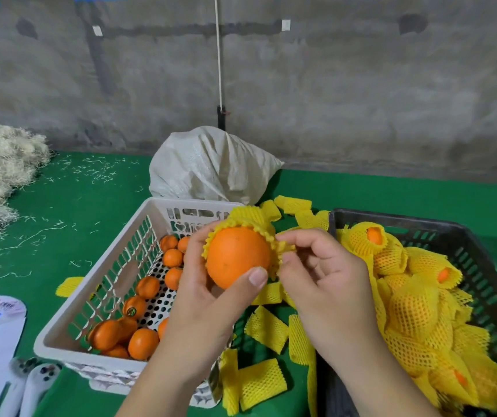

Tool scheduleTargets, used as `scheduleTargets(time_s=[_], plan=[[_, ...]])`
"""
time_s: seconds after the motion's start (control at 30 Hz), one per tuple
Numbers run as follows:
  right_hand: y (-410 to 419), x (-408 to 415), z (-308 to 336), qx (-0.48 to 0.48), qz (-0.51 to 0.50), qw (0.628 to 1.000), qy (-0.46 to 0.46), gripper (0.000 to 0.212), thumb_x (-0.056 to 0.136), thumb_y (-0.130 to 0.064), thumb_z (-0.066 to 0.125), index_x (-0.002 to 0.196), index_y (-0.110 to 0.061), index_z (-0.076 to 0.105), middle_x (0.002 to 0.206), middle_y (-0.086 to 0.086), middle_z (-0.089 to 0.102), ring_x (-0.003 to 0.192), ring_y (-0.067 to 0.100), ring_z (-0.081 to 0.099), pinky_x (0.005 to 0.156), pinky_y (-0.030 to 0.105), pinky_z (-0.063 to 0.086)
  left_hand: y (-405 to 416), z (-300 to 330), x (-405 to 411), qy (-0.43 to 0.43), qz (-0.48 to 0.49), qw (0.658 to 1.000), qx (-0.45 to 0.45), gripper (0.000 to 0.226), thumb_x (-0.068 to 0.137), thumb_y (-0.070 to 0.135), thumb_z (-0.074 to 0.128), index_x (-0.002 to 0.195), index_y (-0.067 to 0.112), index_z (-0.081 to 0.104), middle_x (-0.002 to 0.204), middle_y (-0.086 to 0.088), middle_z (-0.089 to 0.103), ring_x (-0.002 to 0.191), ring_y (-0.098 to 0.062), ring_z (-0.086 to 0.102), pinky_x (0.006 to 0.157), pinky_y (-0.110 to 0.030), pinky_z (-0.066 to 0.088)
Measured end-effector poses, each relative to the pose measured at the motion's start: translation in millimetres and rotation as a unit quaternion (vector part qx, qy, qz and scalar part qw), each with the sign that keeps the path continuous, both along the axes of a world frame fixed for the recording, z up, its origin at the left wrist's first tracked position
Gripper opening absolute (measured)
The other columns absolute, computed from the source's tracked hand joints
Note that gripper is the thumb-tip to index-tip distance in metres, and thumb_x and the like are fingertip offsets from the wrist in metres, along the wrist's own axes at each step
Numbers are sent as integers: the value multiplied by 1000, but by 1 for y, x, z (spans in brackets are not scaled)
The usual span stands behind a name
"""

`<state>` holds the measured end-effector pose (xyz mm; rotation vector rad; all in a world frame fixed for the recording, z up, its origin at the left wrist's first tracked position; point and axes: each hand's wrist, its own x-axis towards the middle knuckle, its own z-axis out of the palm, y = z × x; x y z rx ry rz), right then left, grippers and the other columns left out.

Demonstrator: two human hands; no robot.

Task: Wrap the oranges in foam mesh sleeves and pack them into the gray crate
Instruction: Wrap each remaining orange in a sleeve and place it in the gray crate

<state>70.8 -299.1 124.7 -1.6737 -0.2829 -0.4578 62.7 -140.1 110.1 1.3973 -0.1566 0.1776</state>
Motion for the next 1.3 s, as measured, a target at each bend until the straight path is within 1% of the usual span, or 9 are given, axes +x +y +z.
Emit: scheduleTargets(time_s=[0.07, 0.23, 0.3, 0.4, 0.57, 0.73, 0.87, 1.07, 1.3], plan=[[3, 1, -1, 15, -12, 1000, -10, 20, 86, -15, 63, 95, -30, 73, 79, -8, 64, 64, 7, 61, 57, 11, 43, -7, -2, 3, 4, 29, 1000, -6, 78, 68, 58, 90, 136, 39, 55, 114, 1, 75, 93, -12, 76, 75, -15, 58], [7, -3, -2, -6, -50, 996, -76, 17, 87, -22, 60, 98, -29, 71, 100, -8, 65, 88, 20, 66, 69, 23, 52, -17, -5, 8, -2, 62, 998, -12, 86, 66, 64, 91, 137, 36, 51, 115, -5, 72, 95, -15, 75, 78, -22, 59], [7, 0, -5, 5, -54, 996, -71, 18, 90, -25, 58, 104, -30, 69, 106, -8, 64, 97, 21, 65, 76, 24, 53, -19, -7, 6, 0, 29, 999, -23, 89, 64, 67, 92, 137, 42, 47, 119, -3, 73, 102, -17, 75, 83, -24, 59], [7, -1, -6, 20, -27, 999, -42, 22, 97, -34, 53, 115, -36, 65, 117, -10, 65, 110, 18, 64, 84, 22, 53, -22, -9, 1, 14, -77, 994, -73, 87, 75, 52, 92, 145, 52, 41, 134, -3, 67, 123, -26, 69, 94, -27, 58], [-4, 5, -8, -31, -85, 993, -78, 21, 100, -20, 57, 114, -28, 70, 109, -14, 69, 104, 14, 68, 82, 30, 58, -16, -8, 4, -25, -42, 999, -14, 89, 77, 48, 92, 150, 54, 41, 140, 3, 64, 118, -23, 72, 90, -23, 58], [-11, 6, -6, -128, -129, 960, -211, 18, 97, -11, 58, 108, -8, 71, 101, -5, 61, 94, 2, 60, 79, 13, 46, -16, -13, 11, -17, 24, 1000, 8, 87, 63, 59, 97, 136, 38, 55, 120, -2, 72, 95, -22, 78, 76, -23, 60], [-9, 6, -12, -146, -116, 949, -253, 27, 103, -21, 54, 108, -1, 71, 104, -1, 60, 100, 5, 59, 83, 14, 46, -22, -19, 11, -20, 48, 999, -7, 86, 62, 58, 98, 132, 32, 54, 111, -7, 75, 90, -20, 77, 75, -27, 60], [-12, 7, -23, -134, -54, 978, -150, 40, 99, -21, 53, 138, -18, 59, 126, -11, 53, 120, 13, 57, 93, 17, 48, -17, -14, 7, -62, 6, 997, -55, 83, 76, 44, 94, 144, 46, 46, 138, -5, 64, 119, -28, 70, 91, -34, 60], [-10, 7, -21, -146, -154, 953, -215, 24, 94, -12, 57, 110, -3, 72, 103, 1, 65, 96, 3, 61, 80, 12, 48, -20, -18, 9, -84, 38, 994, -53, 75, 75, 41, 94, 140, 38, 57, 132, -4, 69, 113, -21, 72, 88, -27, 60]])
